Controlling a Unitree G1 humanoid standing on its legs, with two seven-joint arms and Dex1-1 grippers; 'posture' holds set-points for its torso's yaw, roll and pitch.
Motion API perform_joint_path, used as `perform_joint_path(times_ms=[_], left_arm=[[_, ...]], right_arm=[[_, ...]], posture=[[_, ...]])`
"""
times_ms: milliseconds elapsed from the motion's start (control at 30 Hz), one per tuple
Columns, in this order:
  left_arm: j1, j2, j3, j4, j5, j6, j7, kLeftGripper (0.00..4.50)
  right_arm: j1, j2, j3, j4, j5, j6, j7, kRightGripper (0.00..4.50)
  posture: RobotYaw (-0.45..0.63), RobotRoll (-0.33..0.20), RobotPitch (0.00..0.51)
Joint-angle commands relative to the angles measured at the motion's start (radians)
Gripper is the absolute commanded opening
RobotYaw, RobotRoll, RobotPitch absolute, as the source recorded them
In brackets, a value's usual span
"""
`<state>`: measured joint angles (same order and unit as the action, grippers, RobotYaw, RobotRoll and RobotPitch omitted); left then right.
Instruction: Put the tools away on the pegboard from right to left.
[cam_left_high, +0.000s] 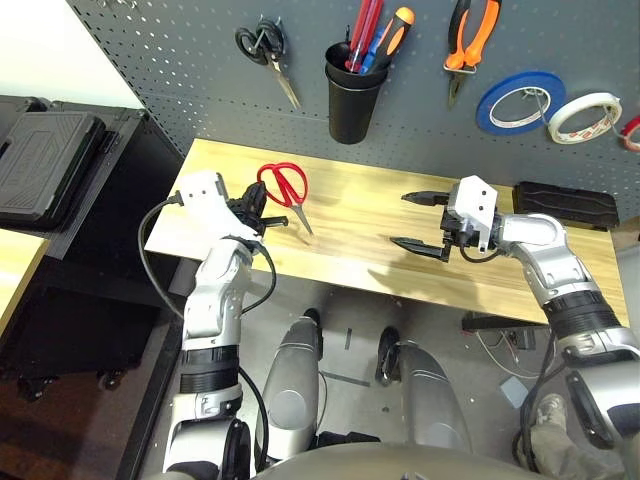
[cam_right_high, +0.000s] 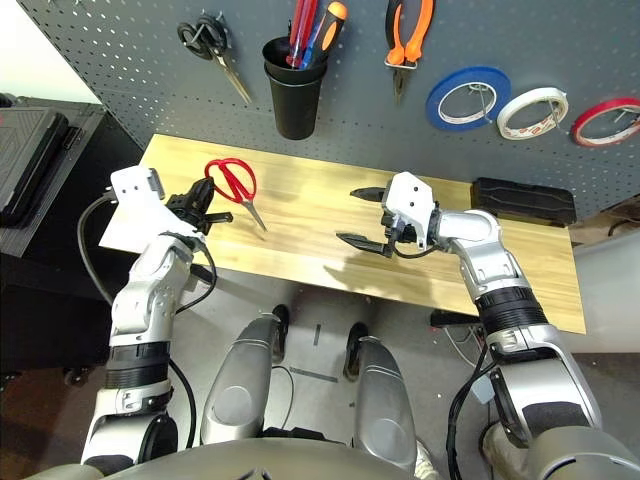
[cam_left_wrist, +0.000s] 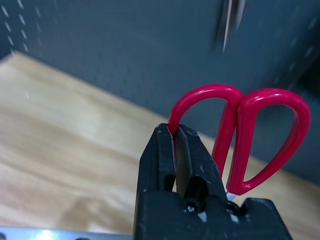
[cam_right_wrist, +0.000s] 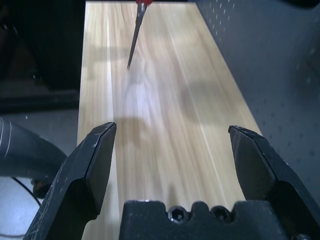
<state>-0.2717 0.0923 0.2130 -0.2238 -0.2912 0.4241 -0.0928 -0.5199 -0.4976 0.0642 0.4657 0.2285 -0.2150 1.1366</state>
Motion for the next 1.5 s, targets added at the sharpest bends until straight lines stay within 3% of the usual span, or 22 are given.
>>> perform_joint_path(times_ms=[33,300,500,800,1133,1500], left_arm=[[-0.025,0.026,0.033,-0.081,-0.041,0.045,0.014,0.05],[-0.184,0.091,0.098,-0.098,-0.115,0.124,0.038,0.05],[-0.308,0.121,0.125,-0.008,-0.148,0.146,0.045,0.05],[-0.453,0.169,0.093,0.187,-0.116,0.101,0.013,0.05],[-0.527,0.185,0.071,0.315,-0.094,0.043,-0.017,0.05],[-0.602,0.191,0.057,0.481,-0.066,-0.034,-0.047,0.05]], right_arm=[[0.004,-0.002,-0.052,-0.034,0.085,0.026,0.038,4.50],[-0.022,-0.040,-0.144,-0.154,0.236,0.177,0.074,4.50],[-0.062,-0.067,-0.198,-0.207,0.299,0.296,0.044,4.50],[-0.117,-0.095,-0.236,-0.204,0.339,0.338,0.074,4.50],[-0.135,-0.102,-0.284,-0.254,0.405,0.392,0.056,4.50],[-0.165,-0.089,-0.291,-0.267,0.392,0.392,0.021,4.50]], posture=[[0.36,0.000,0.277],[0.34,0.000,0.272],[0.33,0.000,0.268],[0.30,0.000,0.265],[0.28,0.000,0.267],[0.27,0.000,0.266]])
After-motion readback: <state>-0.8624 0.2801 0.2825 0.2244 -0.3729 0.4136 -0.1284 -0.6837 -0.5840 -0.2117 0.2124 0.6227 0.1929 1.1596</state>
